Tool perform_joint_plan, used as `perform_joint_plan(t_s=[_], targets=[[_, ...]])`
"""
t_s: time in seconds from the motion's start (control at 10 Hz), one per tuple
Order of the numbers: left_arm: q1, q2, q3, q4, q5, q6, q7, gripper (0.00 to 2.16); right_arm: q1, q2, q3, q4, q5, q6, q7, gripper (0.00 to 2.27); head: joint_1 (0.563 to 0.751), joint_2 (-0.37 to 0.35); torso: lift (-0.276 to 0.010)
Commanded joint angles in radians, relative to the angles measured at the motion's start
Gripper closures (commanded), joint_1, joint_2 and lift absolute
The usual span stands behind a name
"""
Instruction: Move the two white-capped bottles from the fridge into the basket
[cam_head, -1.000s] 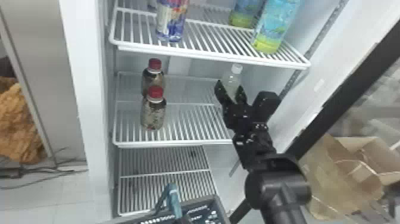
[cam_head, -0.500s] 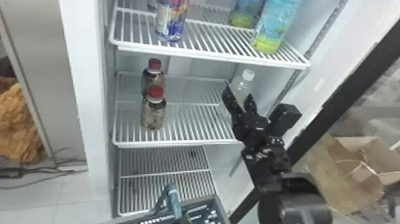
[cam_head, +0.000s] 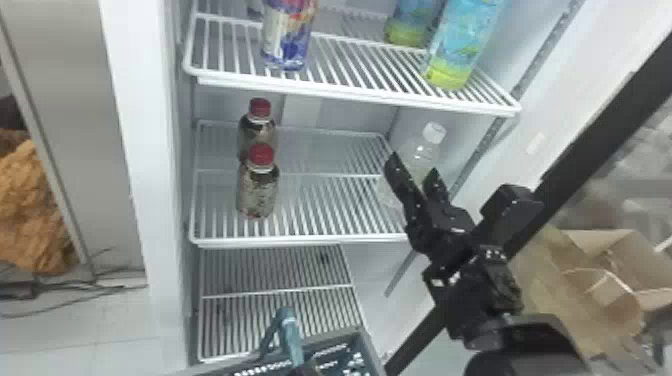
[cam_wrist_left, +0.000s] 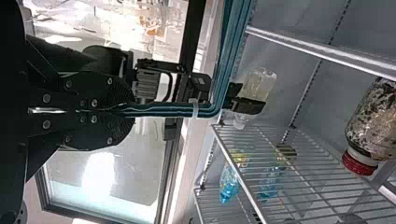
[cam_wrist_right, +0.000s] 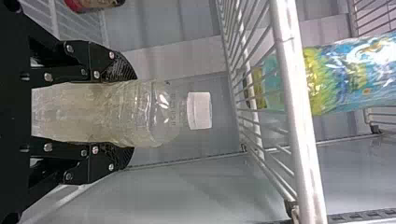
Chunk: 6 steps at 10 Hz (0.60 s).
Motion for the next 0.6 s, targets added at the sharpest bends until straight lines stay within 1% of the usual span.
perform_joint_plan(t_s=[0.0,0.3,0.5], targets=[[-0.002,0.001,-0.002,0.000,0.000,0.000,0.000,1.12,0.047,0.002,0.000,-0.055,-0.020,0.035,0.000,0.79,0.695,-0.350,-0.260],[-0.005,0.003,-0.006,0.000,0.000,0.003,0.002,1.12,0.150,0.008,0.012,-0.190,-0.078,0.119,0.000,0.79,0.695,-0.350,-0.260],[-0.005,0.003,-0.006,0.000,0.000,0.003,0.002,1.12,0.234,0.009,0.014,-0.283,-0.148,0.180,0.002,0.79,0.695,-0.350,-0.260]])
